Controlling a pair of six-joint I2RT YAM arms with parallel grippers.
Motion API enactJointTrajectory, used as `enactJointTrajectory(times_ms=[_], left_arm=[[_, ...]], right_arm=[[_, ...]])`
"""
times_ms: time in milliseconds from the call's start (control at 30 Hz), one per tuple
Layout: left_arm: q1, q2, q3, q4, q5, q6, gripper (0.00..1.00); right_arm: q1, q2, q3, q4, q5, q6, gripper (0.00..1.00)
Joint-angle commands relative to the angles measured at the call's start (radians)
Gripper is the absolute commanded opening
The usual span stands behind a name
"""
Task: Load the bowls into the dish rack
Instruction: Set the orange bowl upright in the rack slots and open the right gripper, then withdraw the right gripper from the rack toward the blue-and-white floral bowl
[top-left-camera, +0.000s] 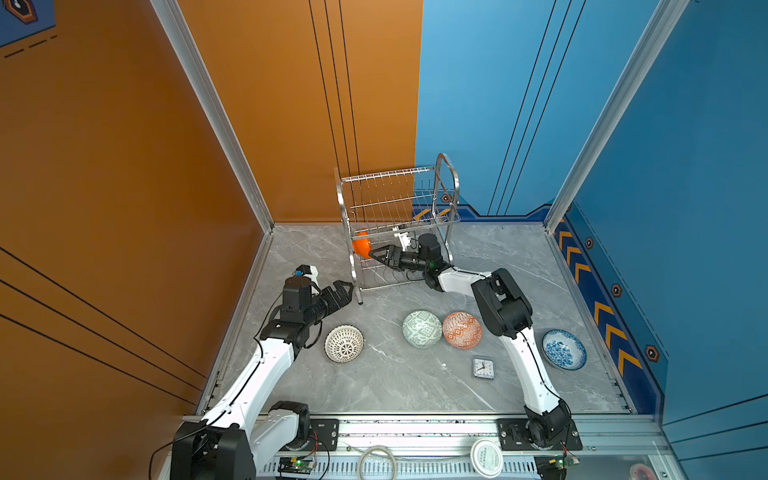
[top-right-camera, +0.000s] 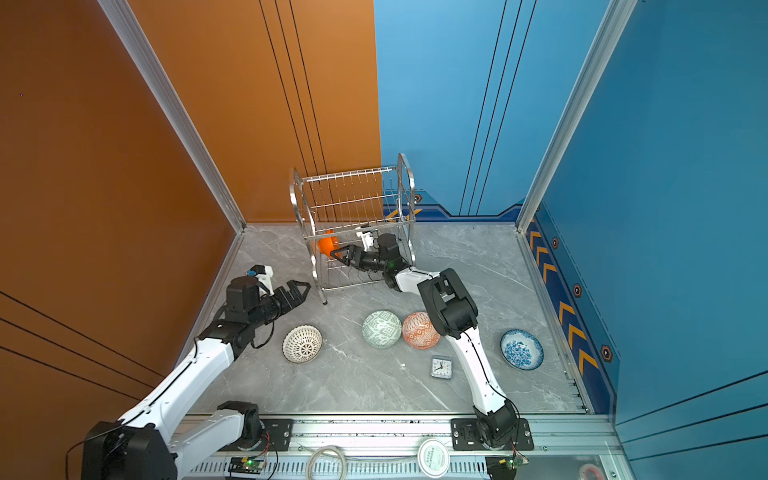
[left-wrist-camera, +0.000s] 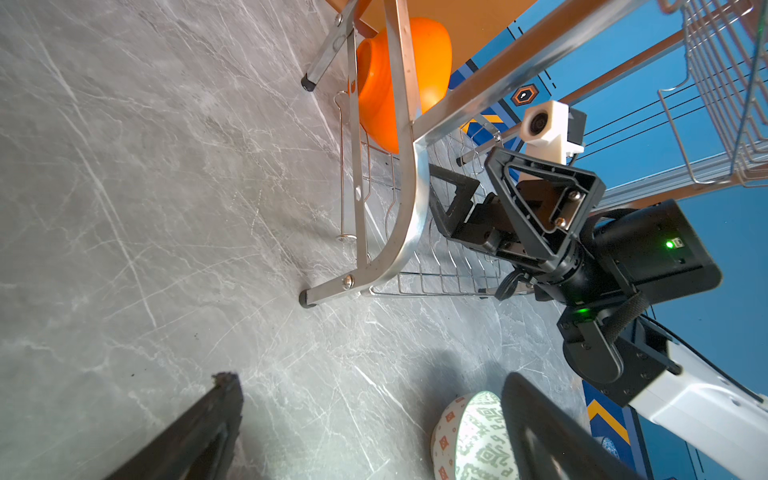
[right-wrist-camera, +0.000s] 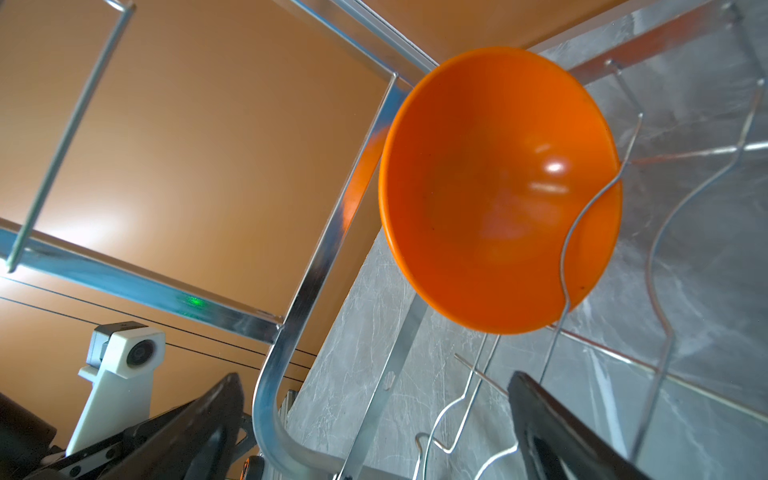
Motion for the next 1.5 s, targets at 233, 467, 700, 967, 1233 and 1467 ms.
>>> enactJointTrajectory(times_ms=[233,467,700,967,1233,1467], left_arm=[[0.002,-0.017,-0.02,0.011,0.009,-0.003,0.98],[-0.005,-0.02,-0.02,0.011,0.007,-0.001,0.98],[-0.008,-0.023,-0.02,0.01,0.001,0.001,0.98],[-0.023,-0.029,-0.02,0.01,-0.006,0.006,0.98],[-0.083,-0.049,-0.014,-0.014,-0.055,0.024,0.98],[-0.165,-0.076,-0.024,-0.018,-0.119,0.034,0.98]], right_arm=[[0.0,-0.142,-0.154,0.129,0.031,-0.001,1.0],[0.002,-0.221,-0.262,0.159,0.051,-0.01,1.0],[0.006,-0.31,-0.38,0.145,0.054,-0.058,1.0],[0.017,-0.478,-0.542,0.03,0.097,-0.188,1.0],[0.038,-0.674,-0.656,-0.288,0.252,-0.411,1.0],[0.057,-0.835,-0.703,-0.596,0.563,-0.552,1.0]])
